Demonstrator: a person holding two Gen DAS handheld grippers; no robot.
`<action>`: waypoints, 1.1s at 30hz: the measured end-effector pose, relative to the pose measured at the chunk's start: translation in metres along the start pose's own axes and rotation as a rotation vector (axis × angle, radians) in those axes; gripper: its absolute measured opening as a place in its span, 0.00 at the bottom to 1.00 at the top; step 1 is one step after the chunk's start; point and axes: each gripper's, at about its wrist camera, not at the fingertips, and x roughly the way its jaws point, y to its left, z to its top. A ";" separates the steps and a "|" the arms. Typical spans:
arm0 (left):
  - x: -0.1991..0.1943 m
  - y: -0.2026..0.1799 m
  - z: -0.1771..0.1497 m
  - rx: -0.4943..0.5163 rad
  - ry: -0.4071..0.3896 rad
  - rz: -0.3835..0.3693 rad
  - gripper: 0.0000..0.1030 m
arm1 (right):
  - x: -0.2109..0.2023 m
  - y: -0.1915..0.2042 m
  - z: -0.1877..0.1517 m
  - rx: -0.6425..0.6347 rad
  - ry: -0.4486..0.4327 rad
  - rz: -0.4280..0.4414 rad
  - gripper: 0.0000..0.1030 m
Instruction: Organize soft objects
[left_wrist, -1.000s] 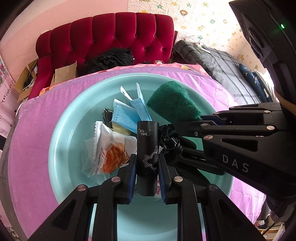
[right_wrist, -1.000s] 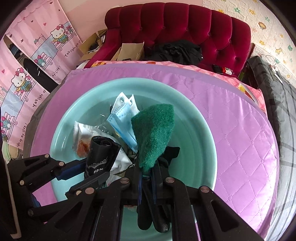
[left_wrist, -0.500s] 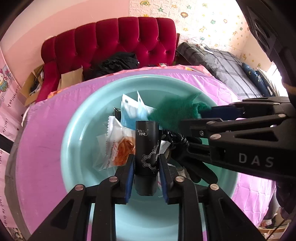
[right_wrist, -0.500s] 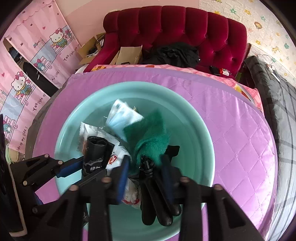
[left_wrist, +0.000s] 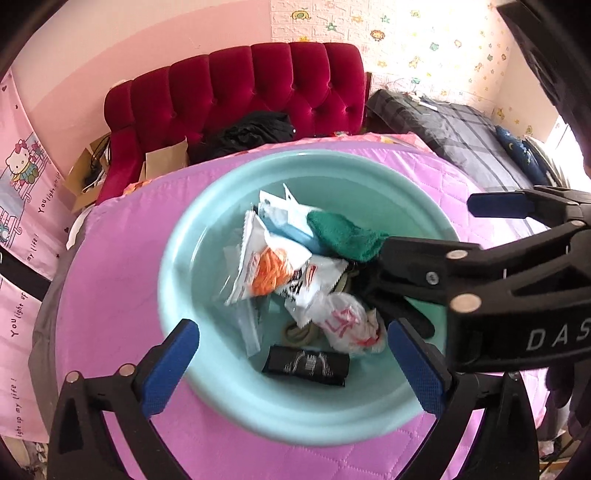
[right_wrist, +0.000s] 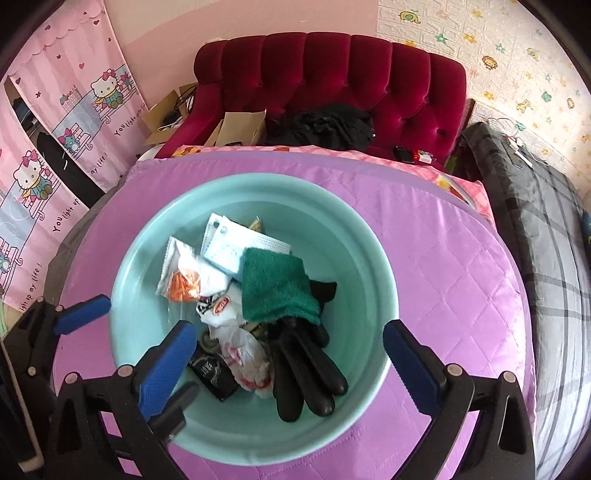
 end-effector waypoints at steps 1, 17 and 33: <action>-0.003 0.000 -0.002 0.003 -0.008 0.008 1.00 | -0.002 0.000 -0.002 0.001 0.001 -0.004 1.00; -0.055 0.002 -0.029 -0.032 -0.033 0.050 1.00 | -0.051 0.003 -0.043 0.043 -0.014 -0.035 1.00; -0.095 -0.016 -0.064 -0.052 -0.048 0.110 1.00 | -0.106 0.024 -0.092 0.025 -0.050 -0.102 1.00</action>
